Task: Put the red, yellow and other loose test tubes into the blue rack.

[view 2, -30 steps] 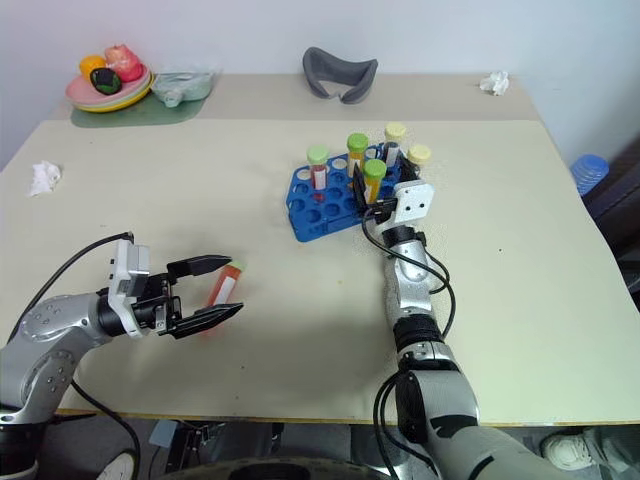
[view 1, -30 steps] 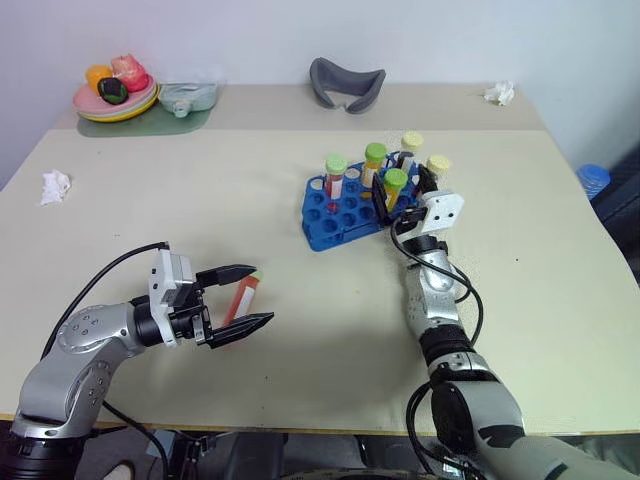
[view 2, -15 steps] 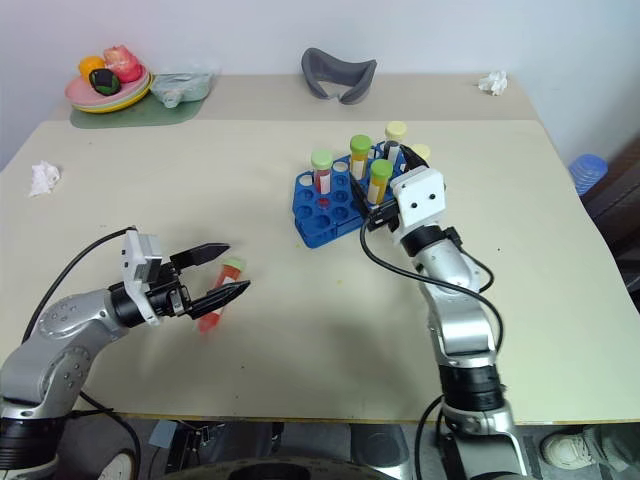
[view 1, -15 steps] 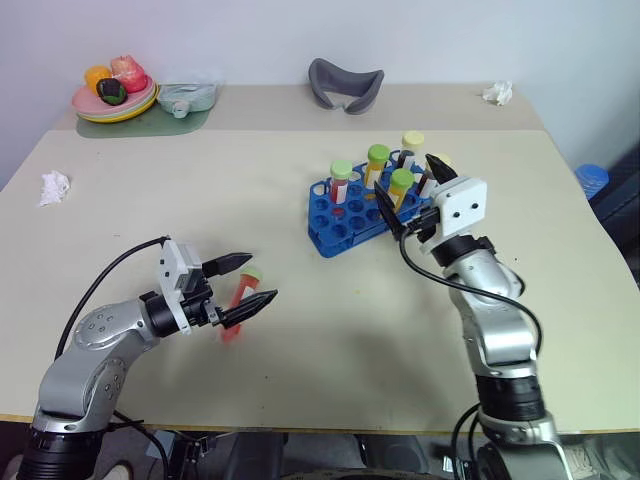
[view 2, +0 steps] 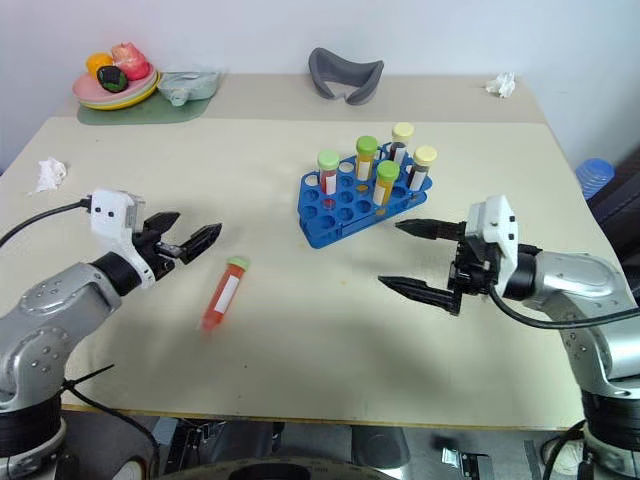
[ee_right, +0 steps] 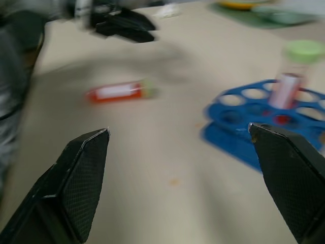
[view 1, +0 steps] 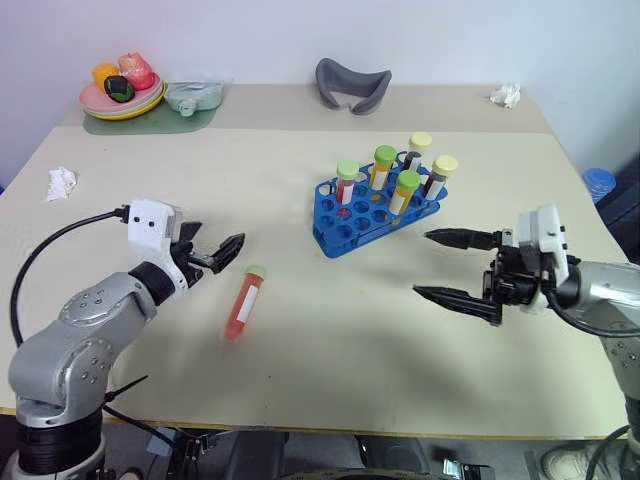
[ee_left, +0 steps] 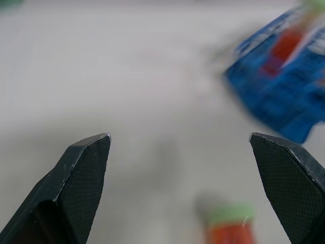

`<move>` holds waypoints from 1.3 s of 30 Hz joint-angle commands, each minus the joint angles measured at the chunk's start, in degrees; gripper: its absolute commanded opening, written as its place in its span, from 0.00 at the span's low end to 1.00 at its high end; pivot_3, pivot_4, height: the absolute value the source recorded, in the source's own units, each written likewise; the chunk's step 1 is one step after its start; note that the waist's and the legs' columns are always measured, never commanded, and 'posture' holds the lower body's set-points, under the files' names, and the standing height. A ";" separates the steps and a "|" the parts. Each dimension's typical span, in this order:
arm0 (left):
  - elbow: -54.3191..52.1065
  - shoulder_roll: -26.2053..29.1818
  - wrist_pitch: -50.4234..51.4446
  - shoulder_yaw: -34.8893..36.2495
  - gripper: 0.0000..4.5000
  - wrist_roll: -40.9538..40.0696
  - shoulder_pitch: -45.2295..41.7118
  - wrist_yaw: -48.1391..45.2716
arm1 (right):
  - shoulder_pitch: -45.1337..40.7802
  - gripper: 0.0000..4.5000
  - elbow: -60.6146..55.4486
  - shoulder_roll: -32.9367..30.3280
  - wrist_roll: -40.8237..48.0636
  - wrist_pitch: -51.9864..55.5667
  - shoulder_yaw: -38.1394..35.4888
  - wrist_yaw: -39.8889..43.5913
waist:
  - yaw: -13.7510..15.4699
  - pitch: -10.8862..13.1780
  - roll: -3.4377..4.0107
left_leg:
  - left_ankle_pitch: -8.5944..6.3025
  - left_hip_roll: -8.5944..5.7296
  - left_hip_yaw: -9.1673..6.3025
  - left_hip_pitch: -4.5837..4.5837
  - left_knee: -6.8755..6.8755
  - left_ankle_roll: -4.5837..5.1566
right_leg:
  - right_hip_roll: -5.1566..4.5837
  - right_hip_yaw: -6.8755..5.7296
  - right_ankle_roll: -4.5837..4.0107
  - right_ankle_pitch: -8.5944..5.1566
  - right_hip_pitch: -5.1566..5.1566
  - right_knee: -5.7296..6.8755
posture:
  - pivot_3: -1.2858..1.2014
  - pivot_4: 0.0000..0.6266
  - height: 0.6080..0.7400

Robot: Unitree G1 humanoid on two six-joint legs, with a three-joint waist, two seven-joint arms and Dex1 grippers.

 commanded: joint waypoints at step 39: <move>30.18 27.73 7.37 -40.57 1.00 -68.19 -31.07 46.50 | -4.63 0.99 6.92 8.56 -9.38 -18.77 15.39 5.20 | 0.36 0.10 -0.20 | -0.05 -0.05 -0.05 -0.38 0.48 0.00 | -0.05 -0.03 0.03 0.00 -0.21 0.08 | 0.52 0.24 1.00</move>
